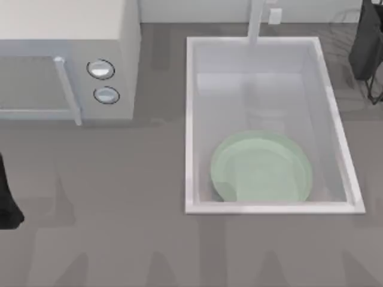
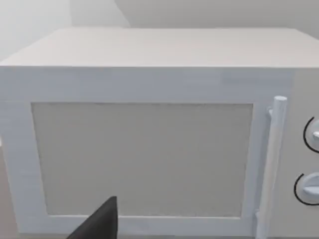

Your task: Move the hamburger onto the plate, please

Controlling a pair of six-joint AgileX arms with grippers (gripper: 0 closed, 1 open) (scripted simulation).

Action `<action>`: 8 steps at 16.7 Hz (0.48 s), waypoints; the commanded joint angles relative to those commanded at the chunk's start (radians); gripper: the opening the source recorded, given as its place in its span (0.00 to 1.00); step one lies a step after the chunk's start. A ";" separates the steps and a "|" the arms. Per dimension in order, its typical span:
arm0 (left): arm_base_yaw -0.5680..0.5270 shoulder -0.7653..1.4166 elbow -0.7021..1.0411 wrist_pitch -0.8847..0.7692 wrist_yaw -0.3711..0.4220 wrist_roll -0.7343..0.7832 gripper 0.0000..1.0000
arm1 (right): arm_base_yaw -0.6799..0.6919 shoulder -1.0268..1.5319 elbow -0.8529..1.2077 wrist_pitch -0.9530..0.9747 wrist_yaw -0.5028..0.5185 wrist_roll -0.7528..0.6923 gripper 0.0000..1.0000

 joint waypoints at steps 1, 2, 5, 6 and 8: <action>0.000 0.000 0.000 0.000 0.000 0.000 1.00 | 0.000 0.000 0.000 0.000 0.000 0.000 1.00; 0.000 0.000 0.000 0.000 0.000 0.000 1.00 | 0.000 0.001 0.001 -0.001 0.000 0.000 1.00; 0.000 0.000 0.000 0.000 0.000 0.000 1.00 | -0.014 0.065 0.053 -0.055 -0.002 -0.008 1.00; 0.000 0.000 0.000 0.000 0.000 0.000 1.00 | -0.022 0.108 0.084 -0.088 -0.002 -0.013 1.00; 0.000 0.000 0.000 0.000 0.000 0.000 1.00 | -0.046 0.224 0.163 -0.171 -0.002 -0.025 1.00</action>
